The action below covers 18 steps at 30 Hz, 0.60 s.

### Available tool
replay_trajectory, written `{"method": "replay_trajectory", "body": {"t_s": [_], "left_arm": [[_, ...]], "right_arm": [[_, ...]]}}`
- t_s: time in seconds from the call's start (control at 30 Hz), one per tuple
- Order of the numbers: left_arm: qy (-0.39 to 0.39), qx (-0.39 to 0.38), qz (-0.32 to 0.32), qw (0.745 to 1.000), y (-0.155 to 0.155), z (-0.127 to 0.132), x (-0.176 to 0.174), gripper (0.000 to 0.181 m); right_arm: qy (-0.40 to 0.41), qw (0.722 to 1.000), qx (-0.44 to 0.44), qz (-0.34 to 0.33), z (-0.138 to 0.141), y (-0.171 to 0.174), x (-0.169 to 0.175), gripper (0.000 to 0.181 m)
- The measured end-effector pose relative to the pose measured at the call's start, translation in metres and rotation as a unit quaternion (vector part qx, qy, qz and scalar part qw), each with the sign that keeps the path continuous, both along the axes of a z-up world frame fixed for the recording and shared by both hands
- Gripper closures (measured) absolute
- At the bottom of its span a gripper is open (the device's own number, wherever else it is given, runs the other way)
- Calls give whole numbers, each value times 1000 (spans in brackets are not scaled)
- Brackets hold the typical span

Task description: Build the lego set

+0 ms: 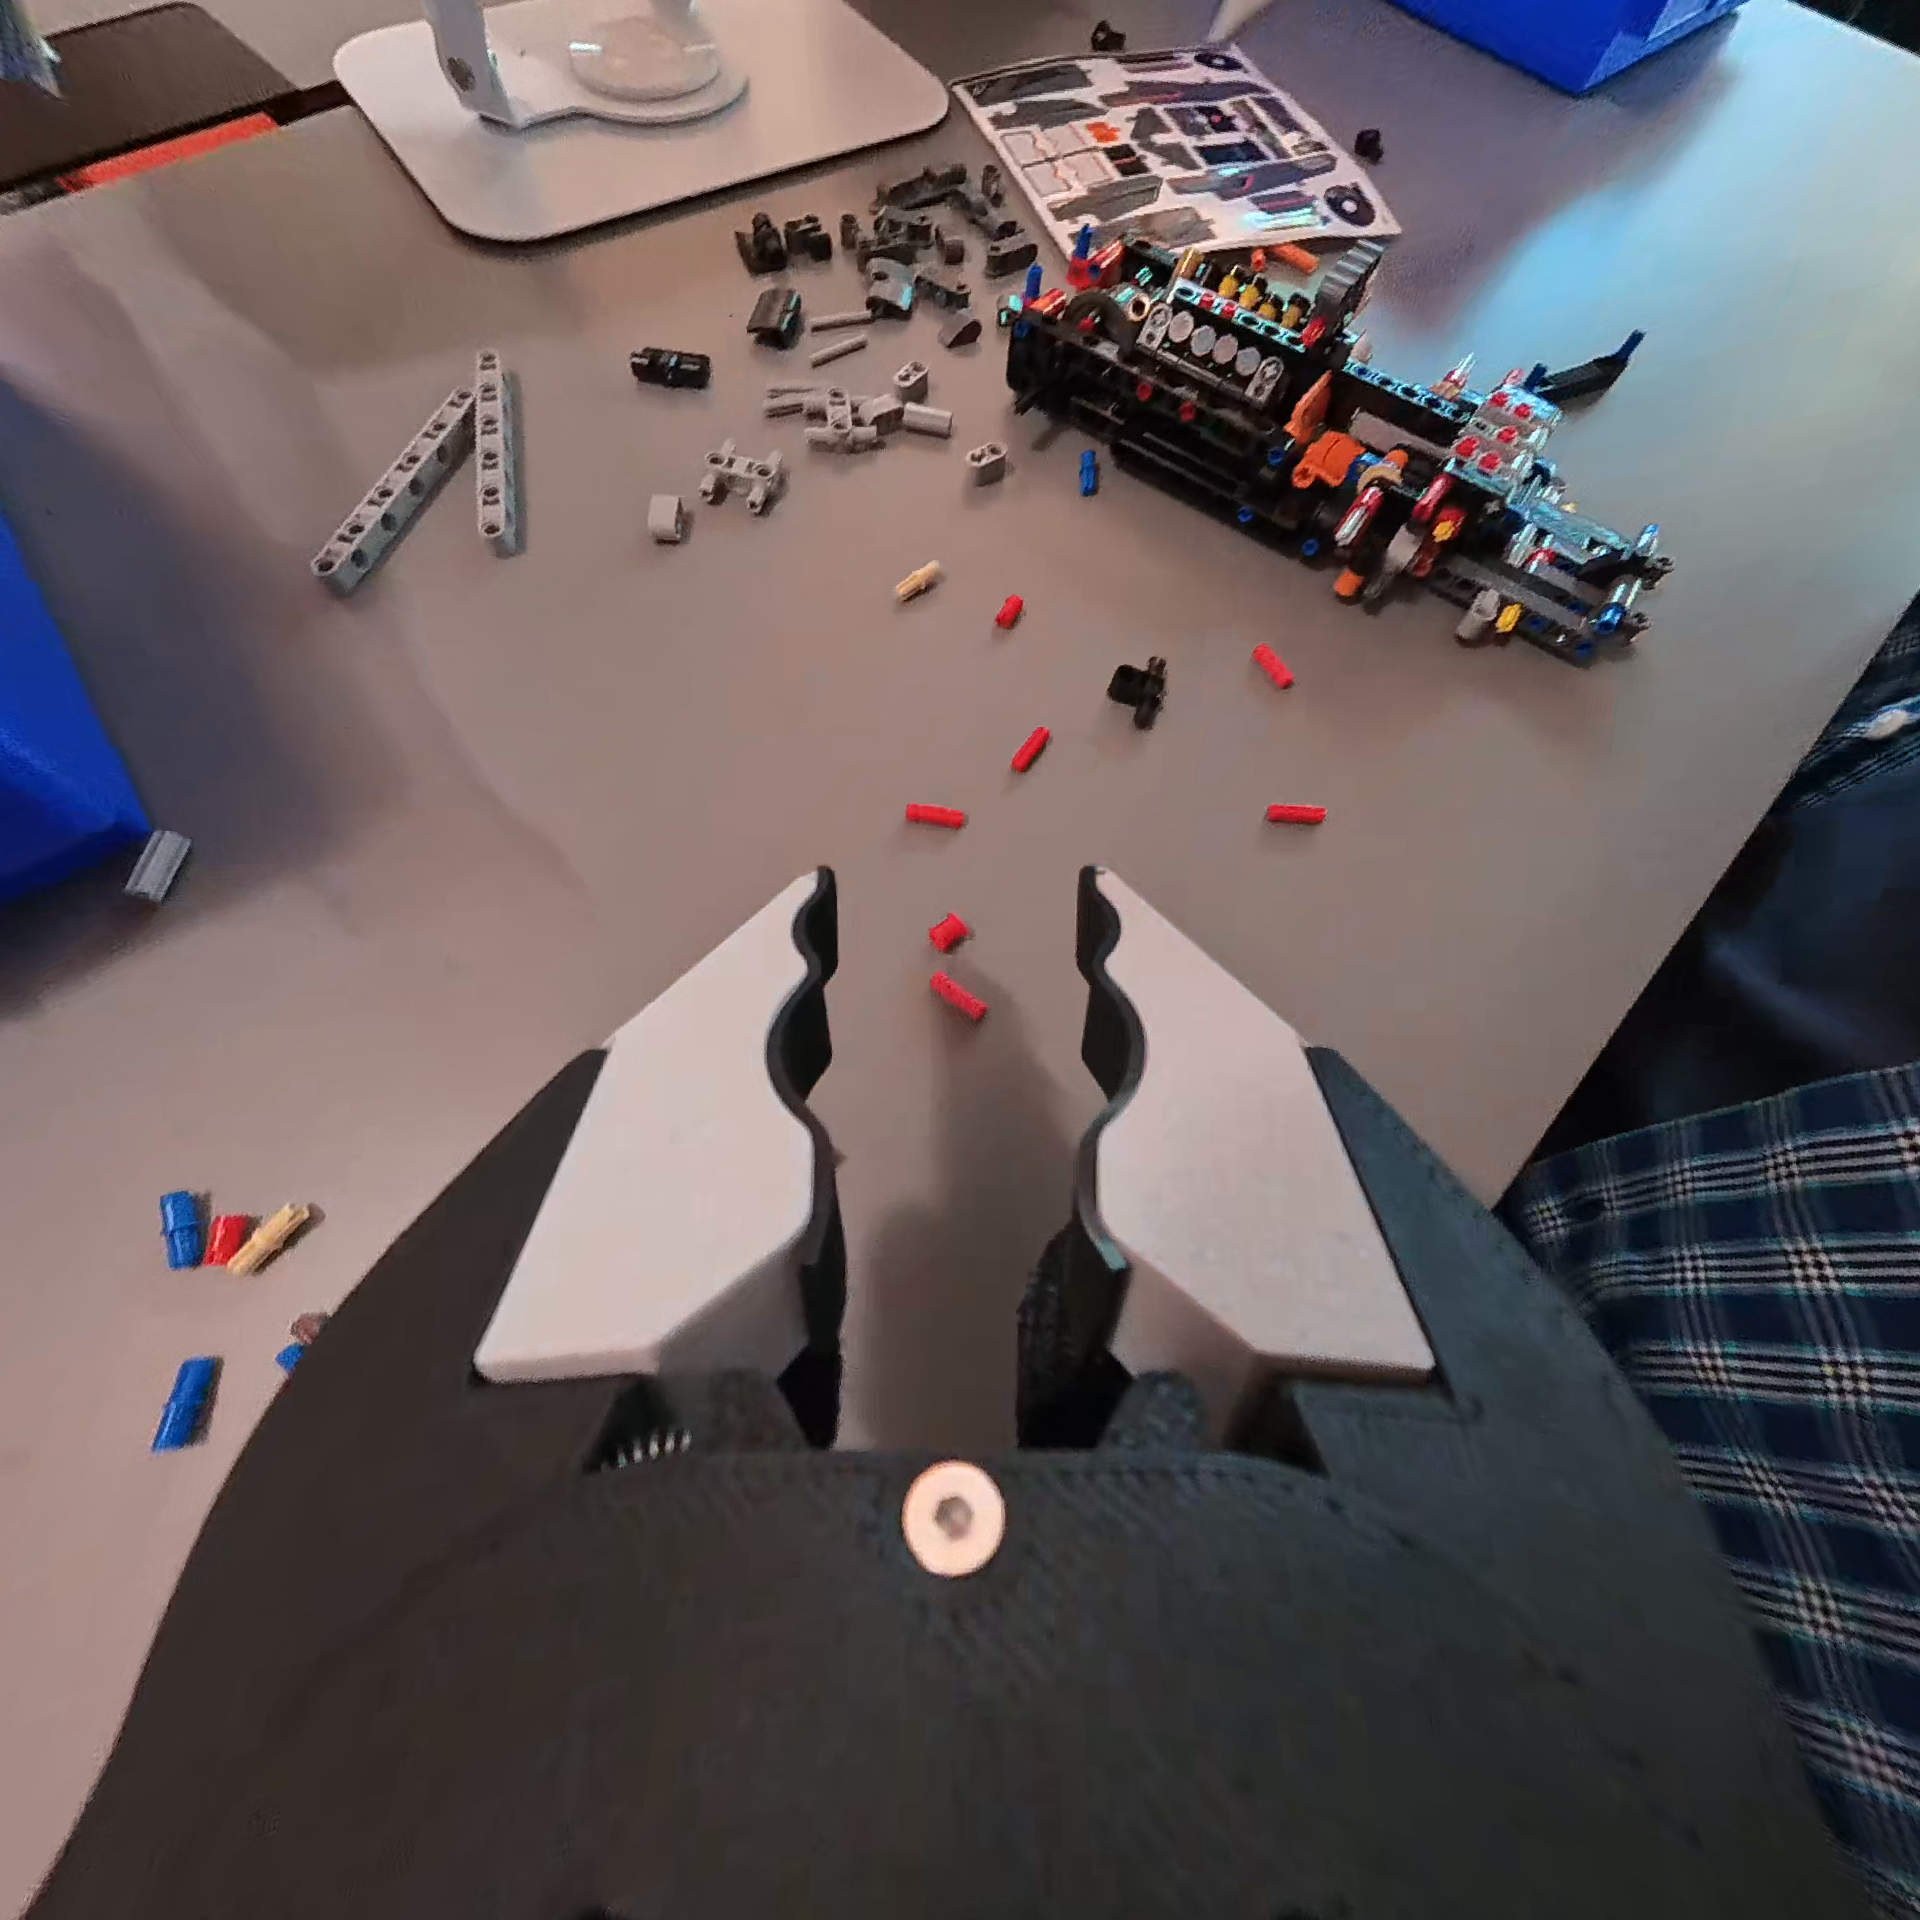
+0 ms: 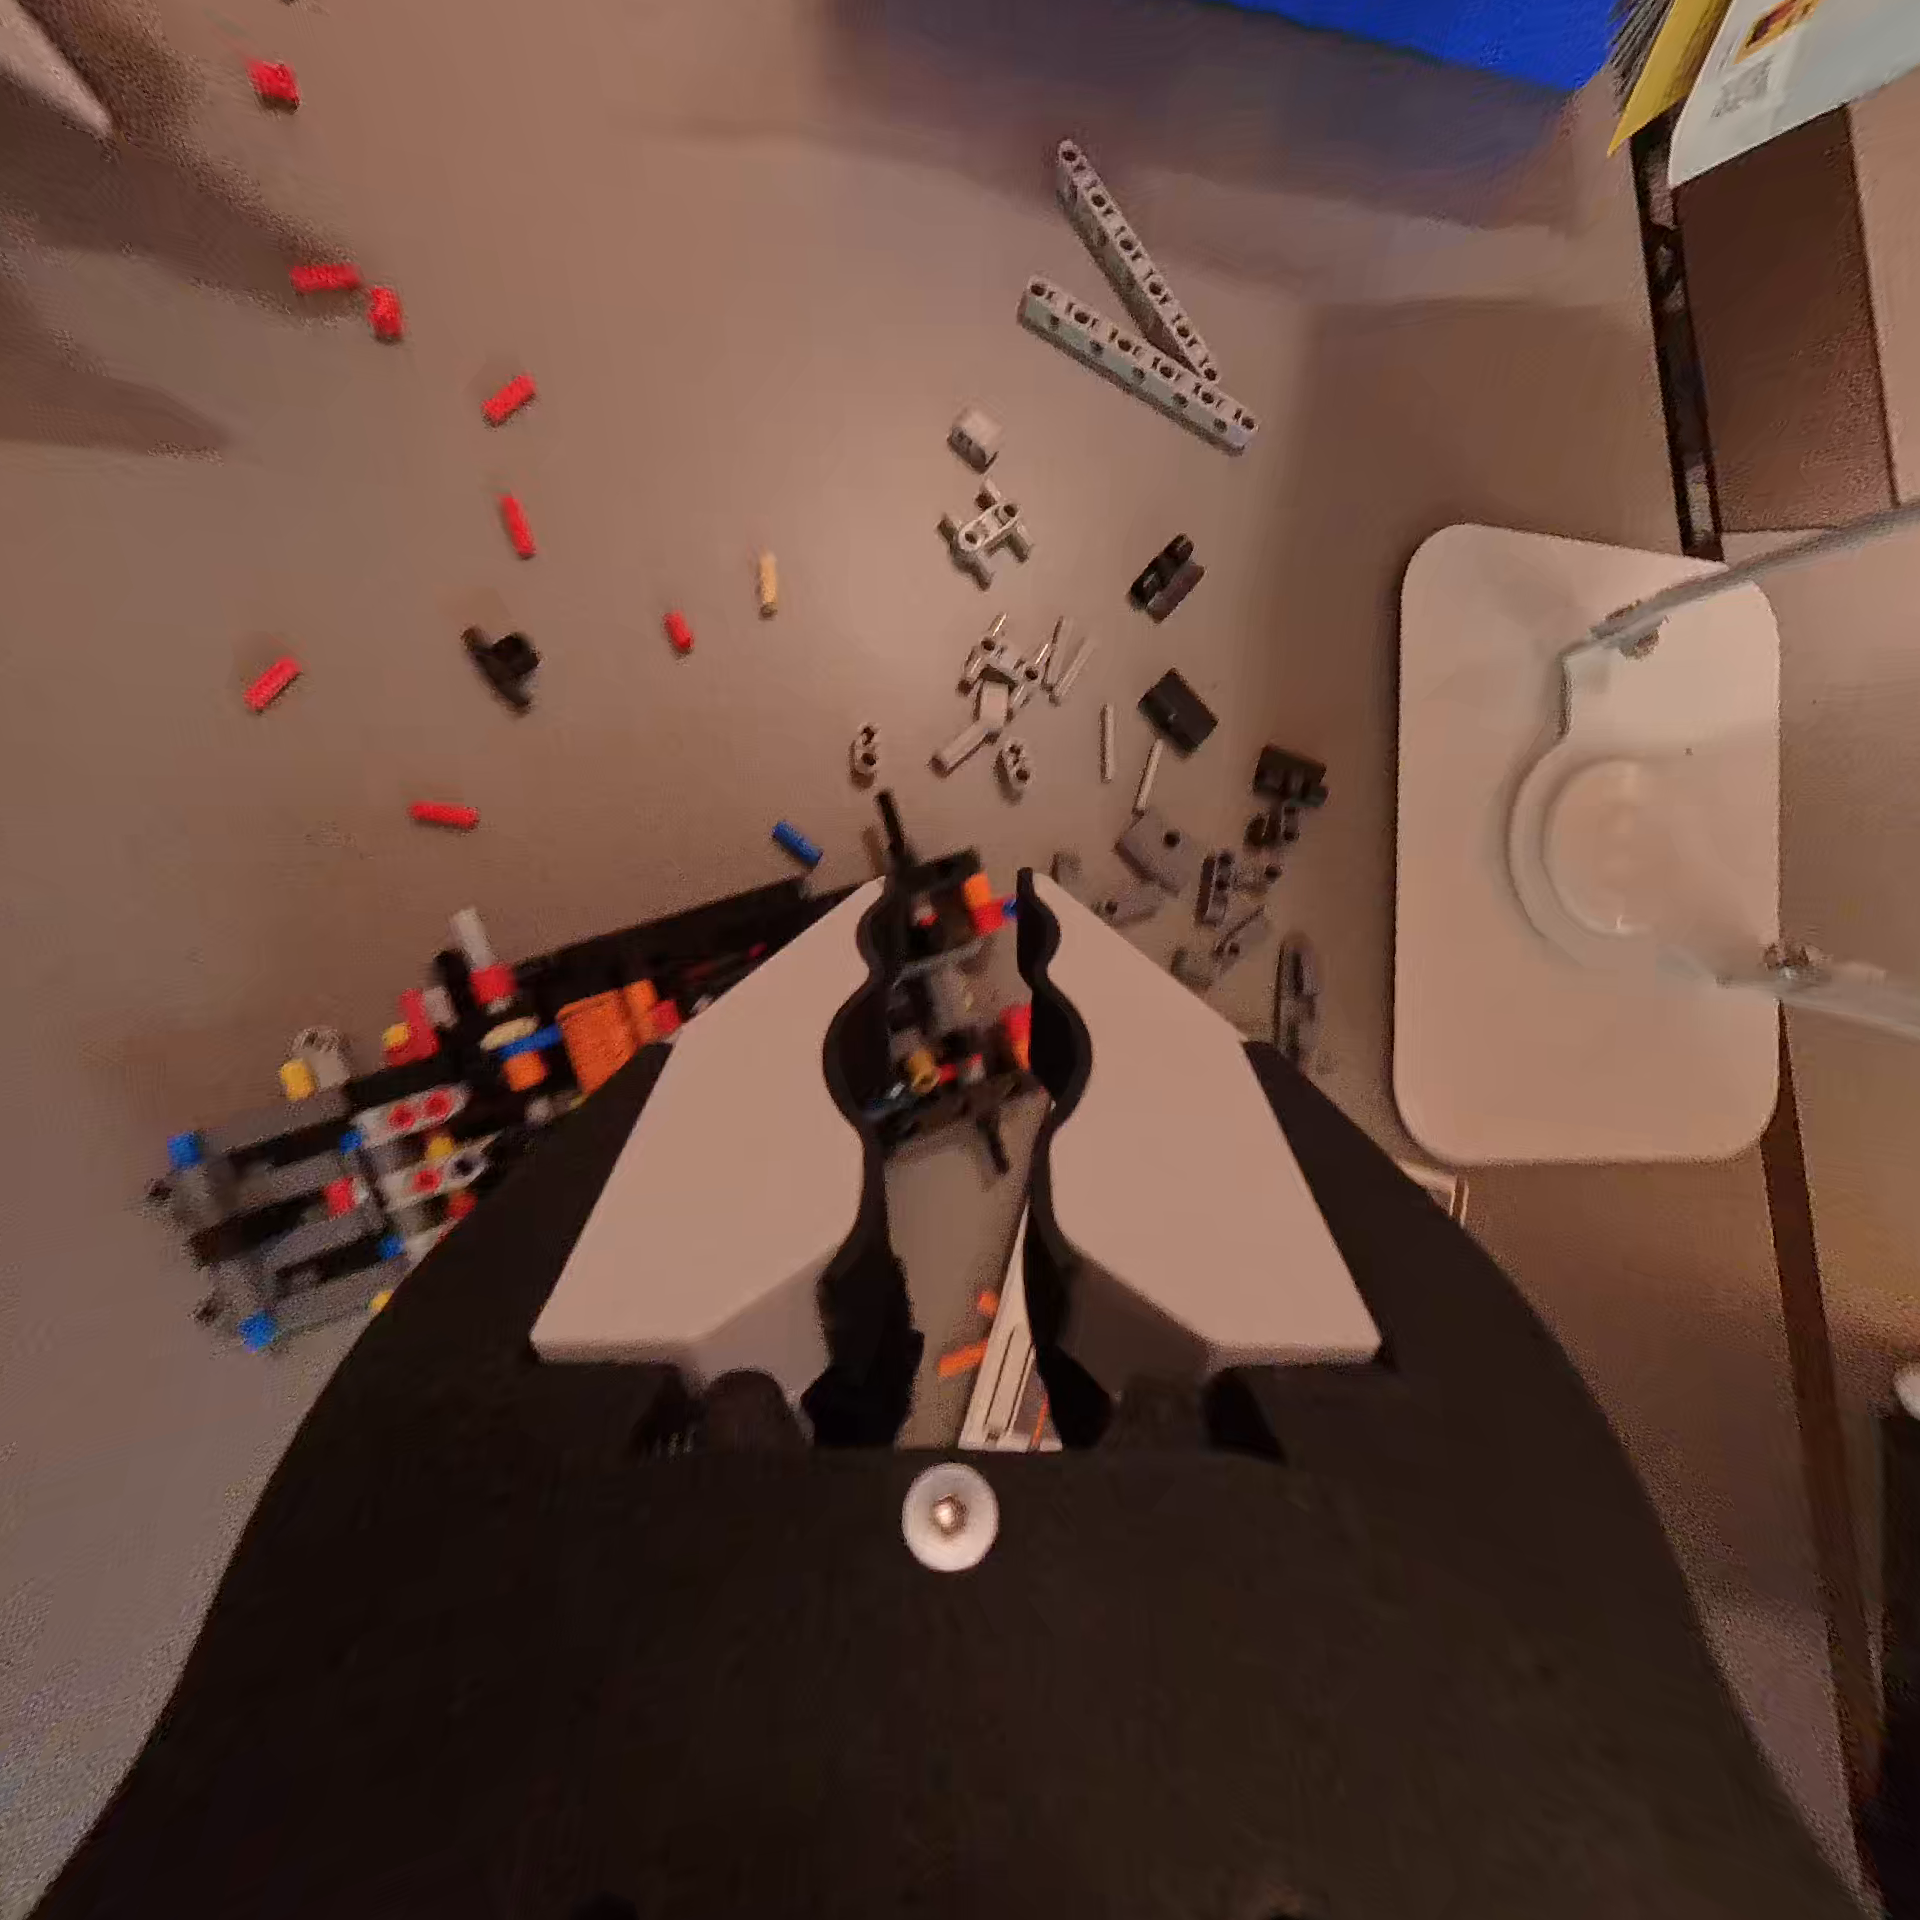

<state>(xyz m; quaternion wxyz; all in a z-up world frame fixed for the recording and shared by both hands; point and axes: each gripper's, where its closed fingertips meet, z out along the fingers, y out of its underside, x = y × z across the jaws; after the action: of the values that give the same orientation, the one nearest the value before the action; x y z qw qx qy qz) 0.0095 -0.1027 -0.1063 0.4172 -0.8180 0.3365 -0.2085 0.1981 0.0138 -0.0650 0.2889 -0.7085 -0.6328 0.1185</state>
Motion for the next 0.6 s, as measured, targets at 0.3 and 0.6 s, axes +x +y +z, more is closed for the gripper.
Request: {"method": "replay_trajectory", "body": {"t_s": [0.3,0.6], "left_arm": [[21,5,8,1000,3,-9,-16,137],[-4,-16,8,1000,12,-19,-21,137]], "right_arm": [[-90,994,-55,-20,-48,96,1,155],[-128,981,-91,-115,-75,85,103,144]]}}
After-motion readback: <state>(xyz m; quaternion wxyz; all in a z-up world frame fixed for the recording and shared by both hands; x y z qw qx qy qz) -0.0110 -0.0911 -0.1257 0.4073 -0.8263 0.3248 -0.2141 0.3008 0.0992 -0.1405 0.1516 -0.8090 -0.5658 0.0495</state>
